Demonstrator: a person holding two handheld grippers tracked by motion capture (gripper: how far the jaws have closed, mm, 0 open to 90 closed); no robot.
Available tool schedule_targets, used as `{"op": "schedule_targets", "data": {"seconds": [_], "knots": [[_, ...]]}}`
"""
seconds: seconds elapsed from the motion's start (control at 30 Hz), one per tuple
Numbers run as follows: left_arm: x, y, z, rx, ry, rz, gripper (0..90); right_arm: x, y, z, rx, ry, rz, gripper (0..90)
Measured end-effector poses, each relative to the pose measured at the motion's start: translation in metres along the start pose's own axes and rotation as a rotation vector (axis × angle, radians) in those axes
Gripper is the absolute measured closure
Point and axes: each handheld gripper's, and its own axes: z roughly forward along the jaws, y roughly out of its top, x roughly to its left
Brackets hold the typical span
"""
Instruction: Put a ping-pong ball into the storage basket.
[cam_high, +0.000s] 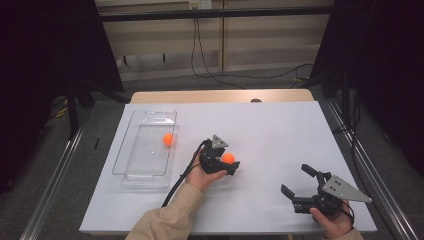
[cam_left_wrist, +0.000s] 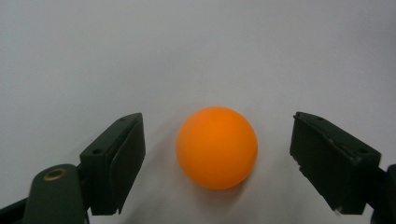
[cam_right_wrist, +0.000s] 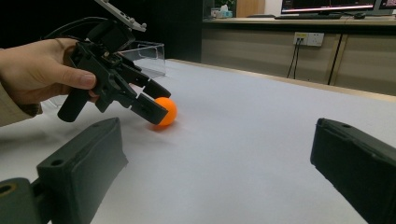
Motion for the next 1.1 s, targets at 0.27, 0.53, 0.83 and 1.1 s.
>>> {"op": "schedule_targets", "data": {"seconds": [0.27, 0.53, 0.83, 1.1], "knots": [[0.0004, -0.0004, 0.0014, 0.007, -0.008, -0.003, 23.1, -0.0005, -0.0002, -0.0001, 0.001, 0.0, -0.004, 2.2], [-0.0006, -0.0008, 0.0029, 0.021, -0.02, 0.012, 28.4, -0.0004, -0.0002, 0.0001, 0.002, 0.0, -0.004, 2.2], [-0.0014, -0.001, 0.0037, 0.025, -0.033, 0.005, 33.6, -0.0003, 0.0, -0.0001, 0.001, -0.001, -0.002, 2.2], [-0.0014, -0.0012, 0.0047, 0.029, -0.031, 0.012, 36.7, -0.0003, 0.0, -0.0002, 0.0, 0.0, -0.002, 2.2]]}}
